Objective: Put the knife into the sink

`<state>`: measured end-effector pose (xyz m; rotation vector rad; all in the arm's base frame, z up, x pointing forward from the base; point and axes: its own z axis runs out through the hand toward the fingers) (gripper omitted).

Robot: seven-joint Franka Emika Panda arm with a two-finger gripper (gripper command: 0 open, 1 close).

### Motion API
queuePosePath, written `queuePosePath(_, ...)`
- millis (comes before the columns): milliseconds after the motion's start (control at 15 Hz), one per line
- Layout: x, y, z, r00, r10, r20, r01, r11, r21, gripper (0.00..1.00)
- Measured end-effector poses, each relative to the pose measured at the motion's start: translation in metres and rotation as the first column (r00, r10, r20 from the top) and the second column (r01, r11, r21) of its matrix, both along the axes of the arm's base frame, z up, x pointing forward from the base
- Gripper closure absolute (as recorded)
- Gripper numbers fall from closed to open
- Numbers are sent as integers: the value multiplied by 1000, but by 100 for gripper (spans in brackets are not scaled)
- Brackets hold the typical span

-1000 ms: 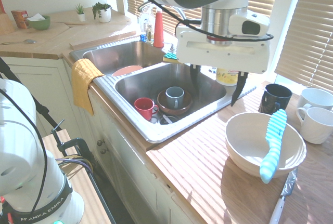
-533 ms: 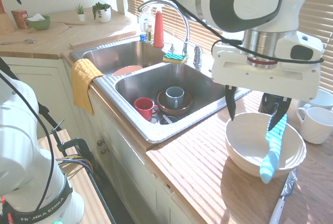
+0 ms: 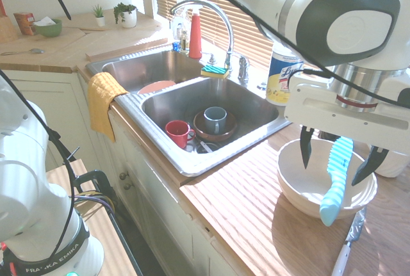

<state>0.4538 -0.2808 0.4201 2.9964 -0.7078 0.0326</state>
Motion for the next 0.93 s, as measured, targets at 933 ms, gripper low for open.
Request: queuePosePath(933, -4, -13, -14, 999, -38, -9, 38, 999, 30, 100)
